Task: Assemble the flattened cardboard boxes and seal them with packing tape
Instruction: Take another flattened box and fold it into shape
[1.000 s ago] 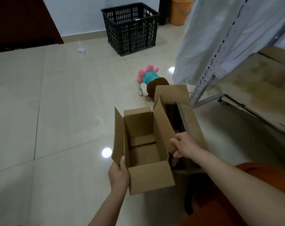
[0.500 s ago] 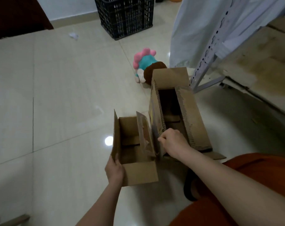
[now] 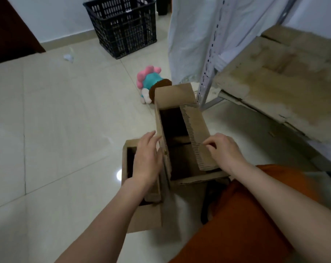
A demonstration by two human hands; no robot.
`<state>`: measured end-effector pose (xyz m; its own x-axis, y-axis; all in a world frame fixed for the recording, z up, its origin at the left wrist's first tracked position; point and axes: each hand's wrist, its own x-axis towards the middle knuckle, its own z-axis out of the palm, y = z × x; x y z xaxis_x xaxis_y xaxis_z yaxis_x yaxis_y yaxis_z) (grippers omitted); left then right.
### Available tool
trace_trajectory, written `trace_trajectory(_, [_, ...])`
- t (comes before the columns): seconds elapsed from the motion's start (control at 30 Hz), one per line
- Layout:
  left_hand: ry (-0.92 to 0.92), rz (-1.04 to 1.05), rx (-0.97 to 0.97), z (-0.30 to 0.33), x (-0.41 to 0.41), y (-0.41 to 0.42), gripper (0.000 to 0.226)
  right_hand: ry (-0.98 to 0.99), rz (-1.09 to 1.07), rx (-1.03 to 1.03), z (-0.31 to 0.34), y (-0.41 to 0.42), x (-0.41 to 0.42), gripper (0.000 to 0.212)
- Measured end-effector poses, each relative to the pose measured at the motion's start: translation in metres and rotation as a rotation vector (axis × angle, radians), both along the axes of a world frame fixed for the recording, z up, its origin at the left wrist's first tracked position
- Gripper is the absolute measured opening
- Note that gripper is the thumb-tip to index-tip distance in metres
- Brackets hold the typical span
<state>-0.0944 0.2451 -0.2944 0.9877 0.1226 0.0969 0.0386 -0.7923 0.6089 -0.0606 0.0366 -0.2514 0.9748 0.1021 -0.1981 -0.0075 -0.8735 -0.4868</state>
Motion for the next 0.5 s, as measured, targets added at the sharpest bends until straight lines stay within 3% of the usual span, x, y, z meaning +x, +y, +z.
trace_trajectory(0.2, [-0.265, -0.411, 0.084, 0.044, 0.047, -0.1, 0.047, -0.32, 0.002, -0.052, 0.032, -0.066, -0.011, 0.024])
trace_trajectory(0.3, [-0.389, -0.518, 0.072, 0.062, 0.068, -0.147, 0.049, -0.486, -0.081, -0.096, 0.042, -0.108, -0.019, 0.024])
trace_trajectory(0.37, [-0.385, -0.559, 0.119, 0.076, 0.08, -0.175, 0.052, -0.458, -0.168, -0.155, 0.047, -0.133, -0.023, 0.031])
trace_trajectory(0.5, [-0.192, -0.619, 0.374, 0.089, 0.104, -0.213, 0.06, -0.294, -0.267, -0.249, 0.048, -0.166, -0.031, 0.048])
